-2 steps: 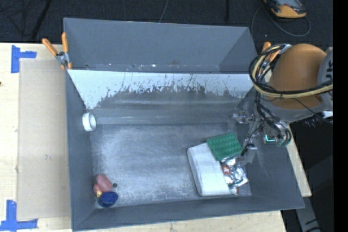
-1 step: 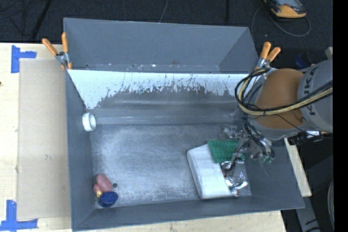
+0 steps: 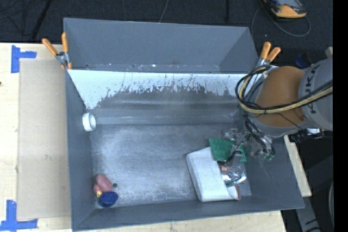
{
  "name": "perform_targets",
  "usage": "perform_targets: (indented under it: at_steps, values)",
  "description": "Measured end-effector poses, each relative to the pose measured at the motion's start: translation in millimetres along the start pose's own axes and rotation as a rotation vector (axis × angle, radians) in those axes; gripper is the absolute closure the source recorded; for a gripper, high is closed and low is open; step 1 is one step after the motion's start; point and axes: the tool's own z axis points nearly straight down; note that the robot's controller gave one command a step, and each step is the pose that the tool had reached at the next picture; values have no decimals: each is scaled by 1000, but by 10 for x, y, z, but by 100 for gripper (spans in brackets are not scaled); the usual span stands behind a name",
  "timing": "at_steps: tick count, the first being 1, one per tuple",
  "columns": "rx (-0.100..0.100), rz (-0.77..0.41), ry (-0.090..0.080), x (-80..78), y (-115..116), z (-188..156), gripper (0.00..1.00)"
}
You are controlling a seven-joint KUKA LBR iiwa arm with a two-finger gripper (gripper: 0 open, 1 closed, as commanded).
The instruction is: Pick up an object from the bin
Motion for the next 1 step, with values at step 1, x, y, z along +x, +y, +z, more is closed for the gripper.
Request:
perform_targets:
  at_steps: [1]
  values:
    - [1, 20, -1, -99, -225, -1635, 100]
